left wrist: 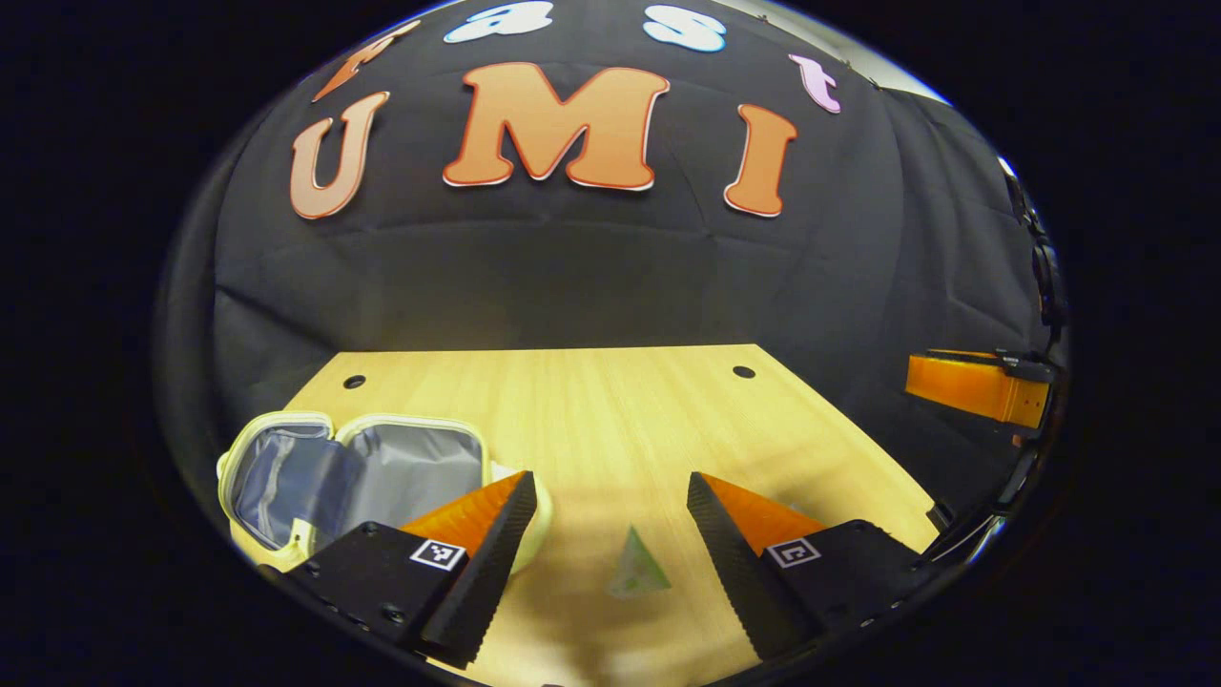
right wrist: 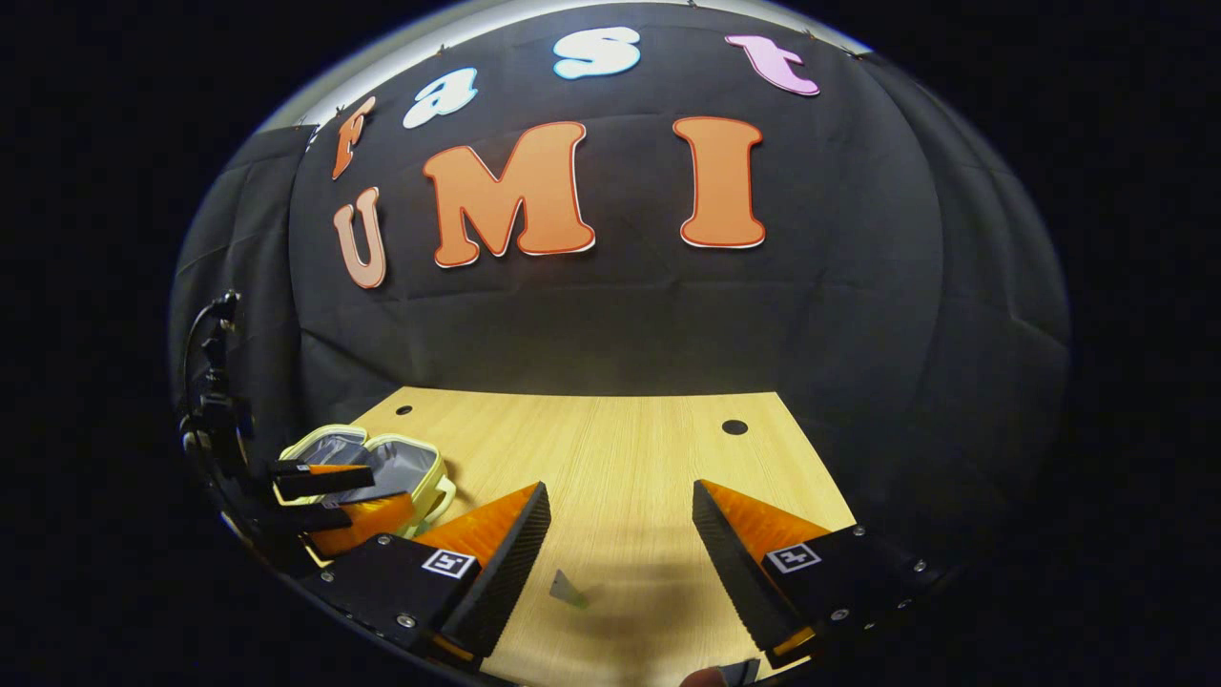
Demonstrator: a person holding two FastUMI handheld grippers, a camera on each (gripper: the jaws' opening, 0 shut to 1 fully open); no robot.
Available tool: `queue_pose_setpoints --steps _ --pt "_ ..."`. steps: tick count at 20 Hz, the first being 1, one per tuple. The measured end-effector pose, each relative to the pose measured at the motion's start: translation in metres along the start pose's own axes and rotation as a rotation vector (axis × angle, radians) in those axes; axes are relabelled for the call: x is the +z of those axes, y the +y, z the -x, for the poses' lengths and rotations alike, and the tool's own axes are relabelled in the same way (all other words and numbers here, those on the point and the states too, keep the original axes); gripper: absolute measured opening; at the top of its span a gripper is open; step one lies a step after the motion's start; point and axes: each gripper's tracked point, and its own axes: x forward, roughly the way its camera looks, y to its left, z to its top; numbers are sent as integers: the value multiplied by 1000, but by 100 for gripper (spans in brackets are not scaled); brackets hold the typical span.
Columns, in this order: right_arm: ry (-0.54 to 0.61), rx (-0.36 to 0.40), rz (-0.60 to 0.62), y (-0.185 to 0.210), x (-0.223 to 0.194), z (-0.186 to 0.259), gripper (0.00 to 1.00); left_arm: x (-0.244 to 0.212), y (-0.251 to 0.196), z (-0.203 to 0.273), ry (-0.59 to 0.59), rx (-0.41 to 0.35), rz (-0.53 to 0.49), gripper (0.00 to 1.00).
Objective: First open the suitcase, pack the skin care products into it, and then close the suitcase.
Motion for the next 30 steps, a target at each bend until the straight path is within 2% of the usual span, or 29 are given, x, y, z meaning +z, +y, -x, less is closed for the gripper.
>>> queue_pose_setpoints --steps 9,12,15,16,17,19,24,30 --pt "62 -39 27 -37 -23 6 95 -102 -16 -57 175 33 -75 100" --pt "76 -43 49 -40 -29 7 95 -119 -17 -66 197 49 -82 95" --pt "84 -35 68 -37 -36 7 95 -121 -13 -76 196 73 -87 39" --pt "83 -27 68 -34 -37 7 95 -121 -15 -72 211 67 -64 38" --pt "79 -16 66 -30 -37 6 95 -122 -17 -70 231 47 -31 32" --pt "61 12 60 -18 -35 4 95 -115 -19 -58 240 24 23 32" --pt "43 126 57 29 -46 -14 95 -92 -9 -12 253 11 81 33" --pt "212 255 134 73 -126 -40 96 -62 24 44 229 69 51 32"
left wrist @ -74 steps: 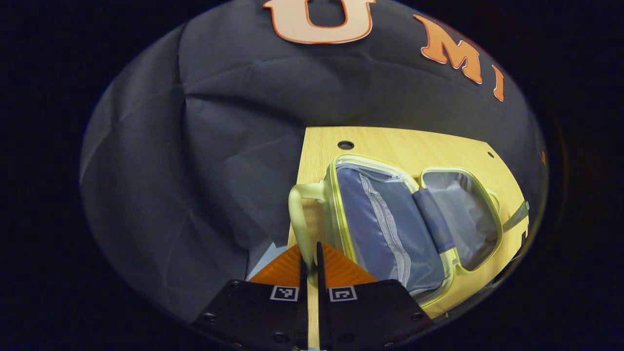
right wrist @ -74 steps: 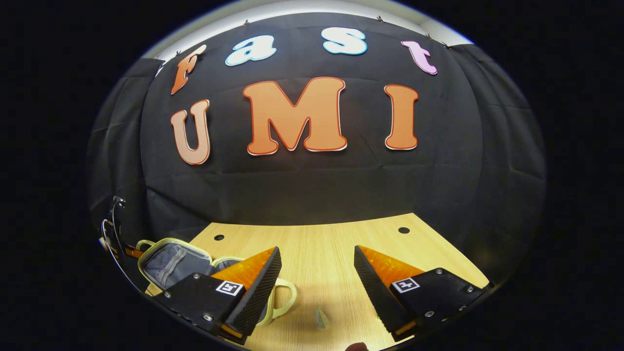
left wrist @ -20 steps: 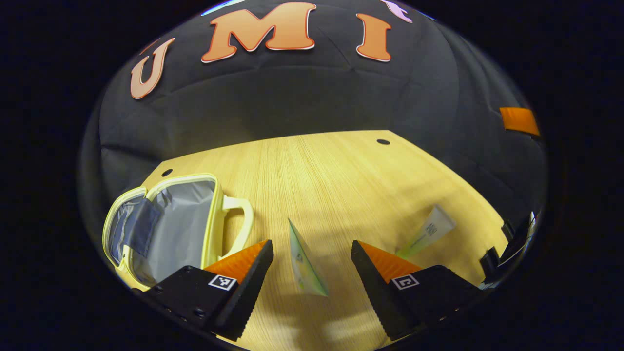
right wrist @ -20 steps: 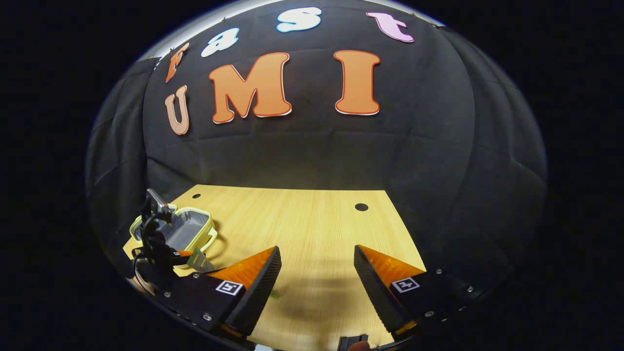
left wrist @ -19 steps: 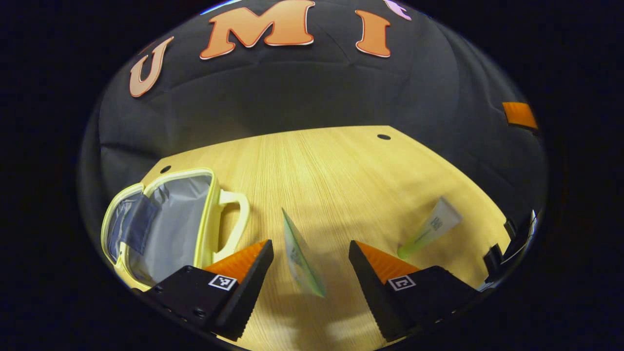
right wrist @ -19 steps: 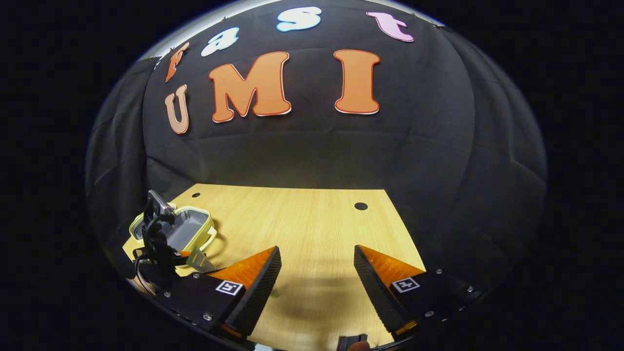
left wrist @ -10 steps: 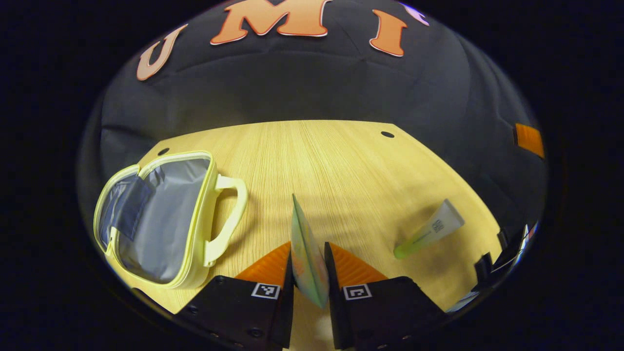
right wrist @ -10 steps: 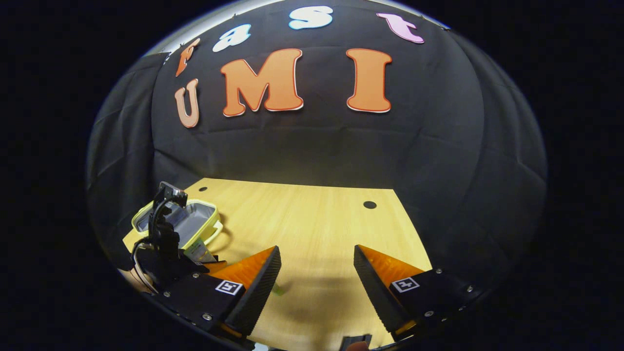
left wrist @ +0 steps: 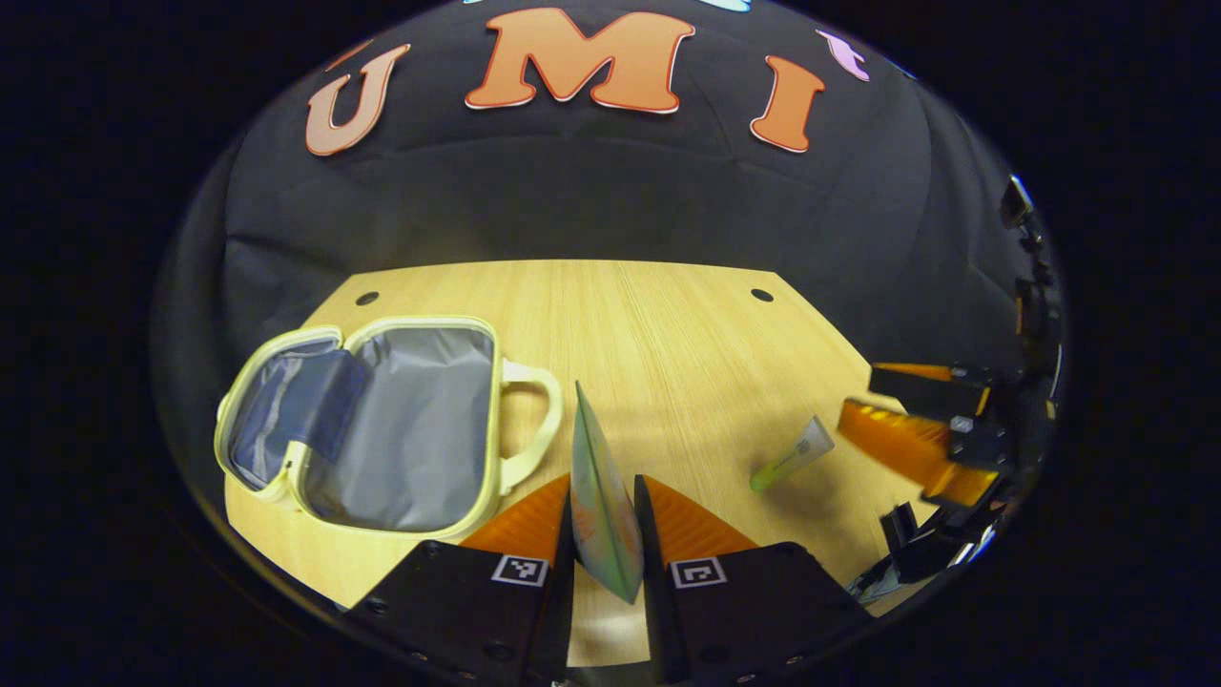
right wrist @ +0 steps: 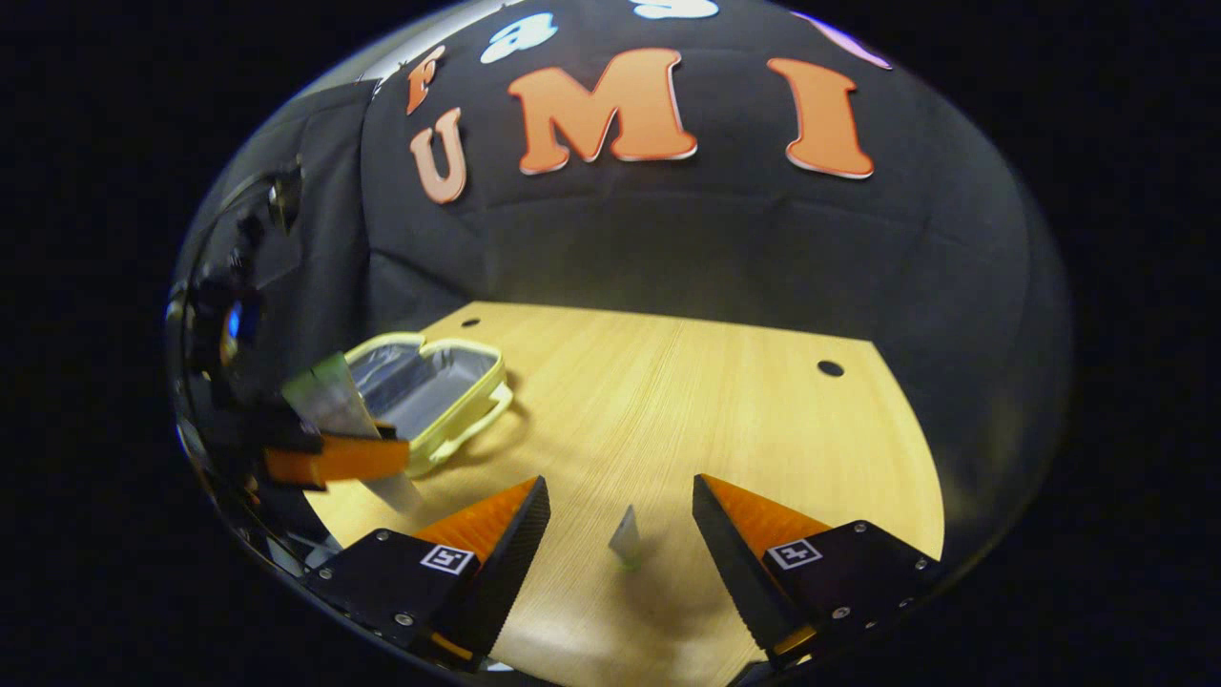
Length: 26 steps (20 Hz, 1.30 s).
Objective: First open the suitcase, pack the skin care products into it, and then close the suitcase.
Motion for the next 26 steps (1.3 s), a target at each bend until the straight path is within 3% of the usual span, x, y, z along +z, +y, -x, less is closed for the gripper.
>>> queue_pose_setpoints --steps 4,9,11,14,15,21,26 --pt "112 12 23 -1 -45 -25 96 0 20 19 -19 40 -14 32" --pt "178 -13 38 -13 -73 -51 80 -8 36 29 -27 80 0 32" --pt "211 -17 71 -15 -83 -57 65 -11 40 32 -26 83 21 33" --pt "250 21 46 -5 -80 -47 32 -10 49 44 8 96 54 32" --pt "243 29 47 0 -70 -37 28 -6 50 52 11 97 57 34" --pt "215 122 33 37 -10 3 30 41 76 92 57 42 119 33" --pt "153 209 -1 96 54 15 30 70 127 83 118 -22 98 32"
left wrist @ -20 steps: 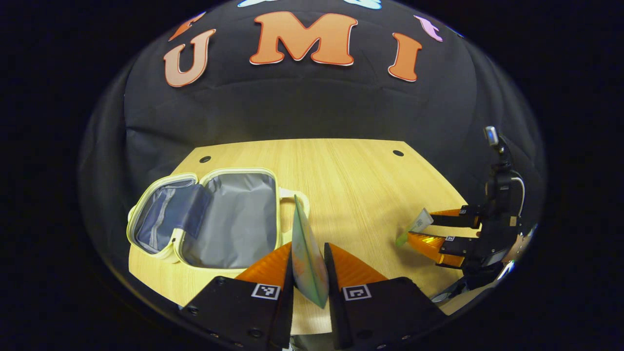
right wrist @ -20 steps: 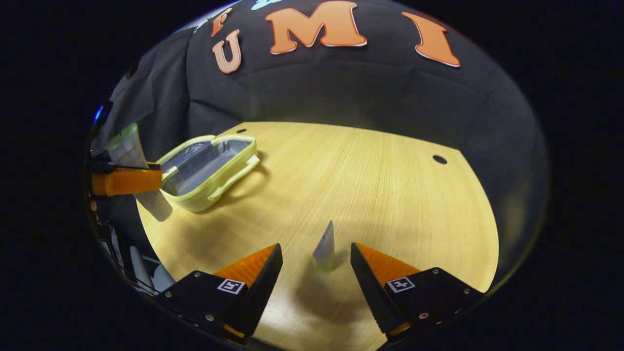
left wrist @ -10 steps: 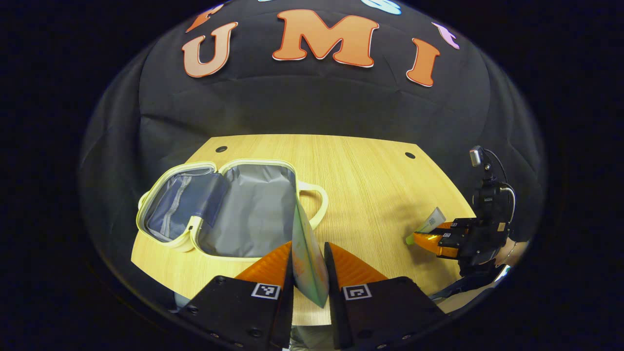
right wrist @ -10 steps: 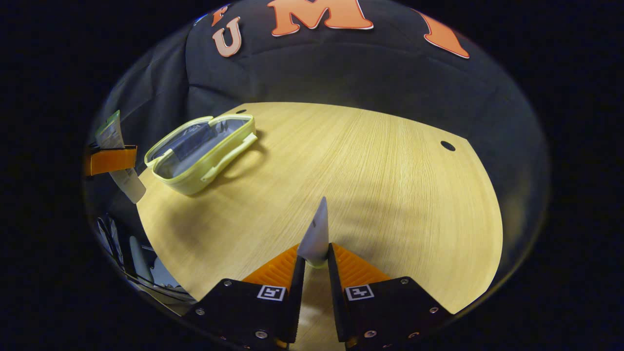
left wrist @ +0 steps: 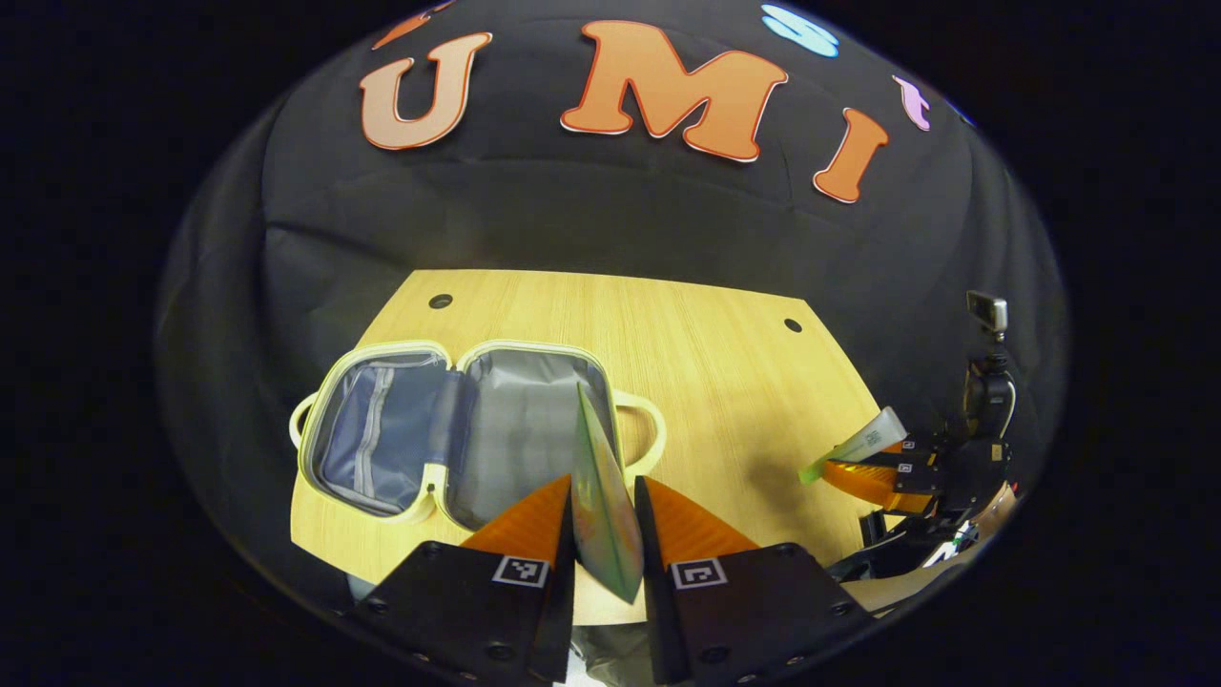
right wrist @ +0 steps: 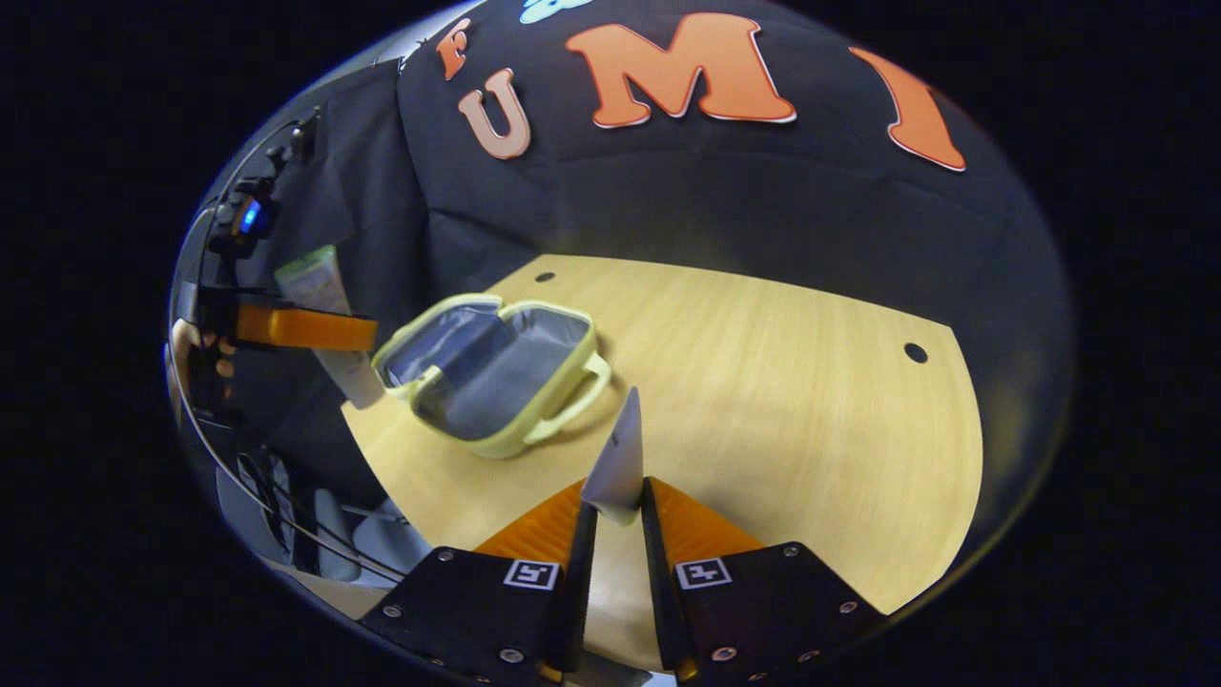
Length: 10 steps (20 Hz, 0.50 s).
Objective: First open the suitcase, pack the skin care products into it, and then close the suitcase.
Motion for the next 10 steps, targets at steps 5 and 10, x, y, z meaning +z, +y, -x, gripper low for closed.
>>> queue_pose_setpoints --steps 5,10 --pt "-13 14 -137 51 19 -27 30 -10 53 -52 223 -90 -45 32" --pt "17 -90 -220 68 10 -45 30 -38 107 -122 410 -120 -140 33"
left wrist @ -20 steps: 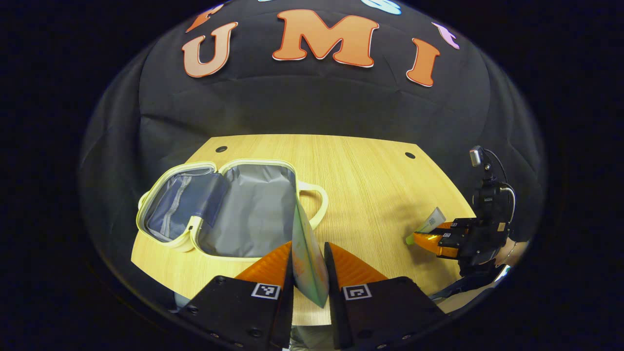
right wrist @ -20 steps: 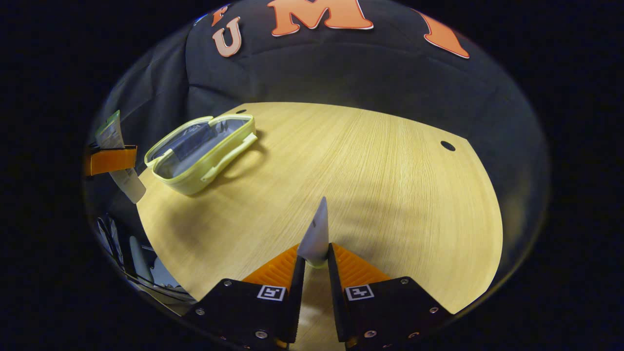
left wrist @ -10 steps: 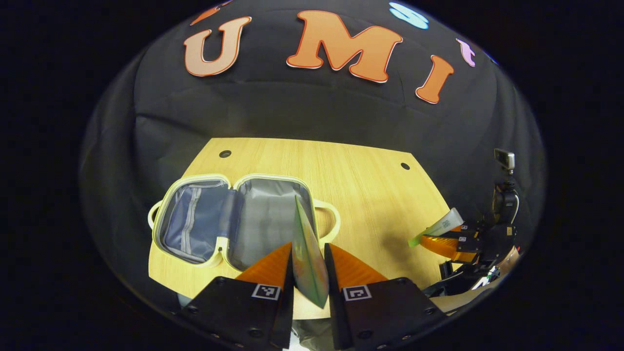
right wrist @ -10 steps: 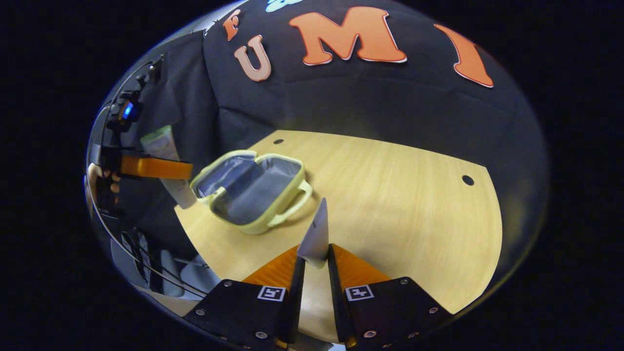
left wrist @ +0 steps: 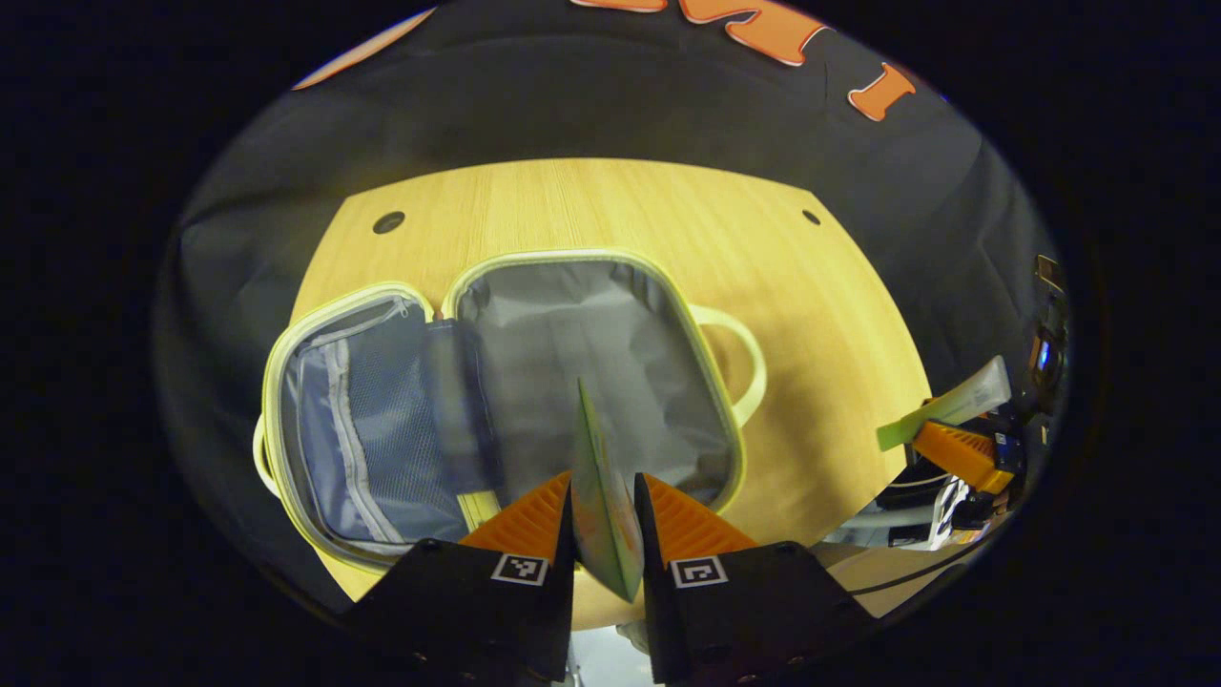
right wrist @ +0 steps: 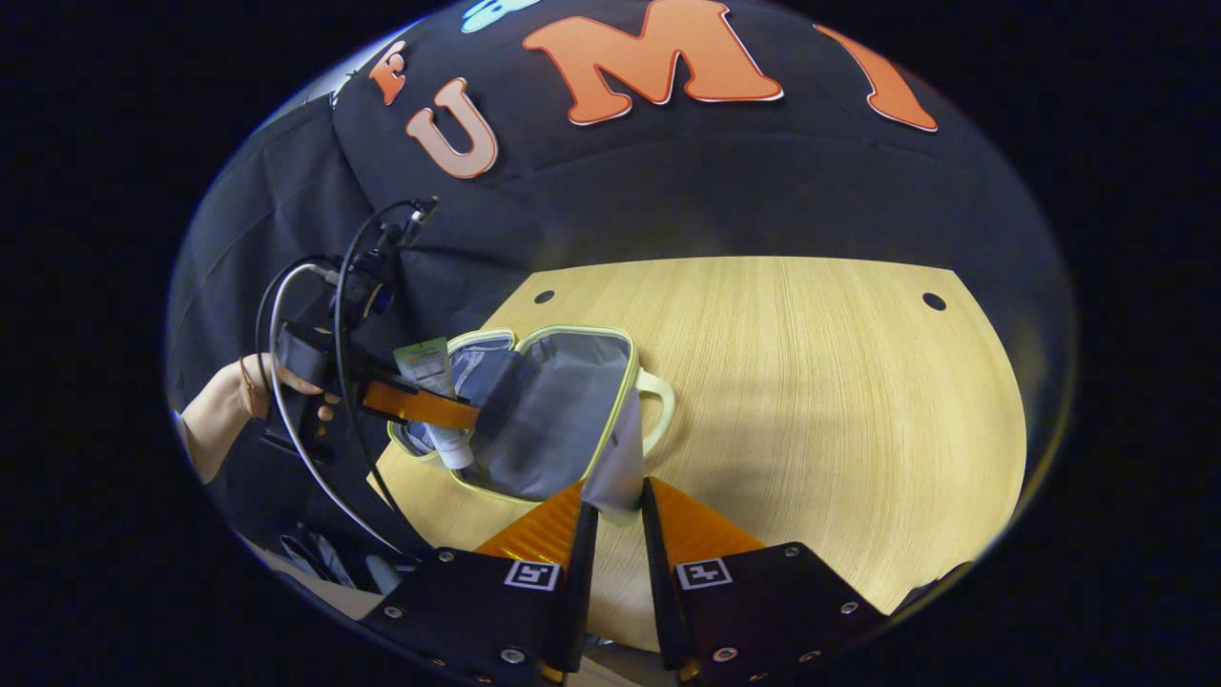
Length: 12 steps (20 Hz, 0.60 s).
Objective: First open the suitcase, pack the skin care products into it, and then close the suitcase.
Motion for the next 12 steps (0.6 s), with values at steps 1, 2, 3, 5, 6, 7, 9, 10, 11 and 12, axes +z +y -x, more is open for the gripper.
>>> queue_pose_setpoints --steps 1,2,3,5,6,7,9,10,11,12 --pt "3 -25 -14 2 -3 -2 30 0 9 -10 22 -3 -17 33" --pt "6 -50 -29 2 -5 -1 30 0 16 -19 39 -6 -30 31" --pt "8 -69 -43 5 -7 -3 30 1 21 -28 55 -9 -40 32" --pt "5 -86 -71 13 -9 -4 30 -1 26 -40 79 -19 -58 33" --pt "4 -90 -88 19 -9 -5 30 0 28 -42 82 -27 -64 33" --pt "5 -93 -100 23 -9 -6 30 0 27 -42 84 -40 -70 36" --pt "16 -106 -121 28 -11 -7 30 4 24 -37 72 -72 -82 34" --pt "18 -112 -127 28 -11 -8 30 4 25 -39 61 -81 -94 41" --pt "19 -110 -129 31 -11 -7 30 6 29 -37 49 -71 -113 57" --pt "18 -109 -131 34 -9 -9 30 11 33 -36 28 -52 -128 71"
